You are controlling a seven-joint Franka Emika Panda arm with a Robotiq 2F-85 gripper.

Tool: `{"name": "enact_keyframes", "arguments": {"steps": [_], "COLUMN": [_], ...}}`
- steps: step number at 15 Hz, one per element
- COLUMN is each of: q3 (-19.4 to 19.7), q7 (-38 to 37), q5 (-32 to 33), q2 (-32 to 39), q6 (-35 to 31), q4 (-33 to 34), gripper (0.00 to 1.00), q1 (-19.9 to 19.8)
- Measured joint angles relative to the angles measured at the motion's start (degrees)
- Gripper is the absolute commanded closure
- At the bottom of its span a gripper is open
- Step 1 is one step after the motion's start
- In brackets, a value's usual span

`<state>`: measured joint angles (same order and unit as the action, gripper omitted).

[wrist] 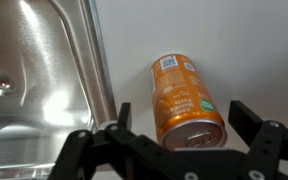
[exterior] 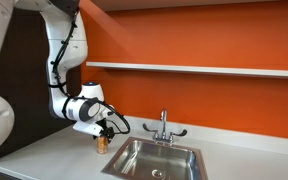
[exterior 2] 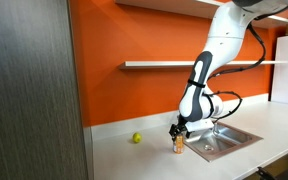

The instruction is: Put the orange can on the bottom shelf.

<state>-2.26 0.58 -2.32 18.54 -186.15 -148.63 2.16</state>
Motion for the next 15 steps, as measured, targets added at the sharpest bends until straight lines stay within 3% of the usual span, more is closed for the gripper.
{"name": "enact_keyframes", "arguments": {"steps": [5, 7, 11, 15], "q3": [0.0, 0.0, 0.0, 0.0], "q7": [0.0, 0.0, 0.0, 0.0], "q5": [0.0, 0.0, 0.0, 0.0], "q2": [0.6, 0.9, 1.6, 1.9], "q6": [0.0, 0.0, 0.0, 0.0], "q4": [0.8, 1.1, 1.9, 2.5], "gripper": [0.0, 0.28, 0.6, 0.62], "q1": [0.0, 0.0, 0.1, 0.1]}}
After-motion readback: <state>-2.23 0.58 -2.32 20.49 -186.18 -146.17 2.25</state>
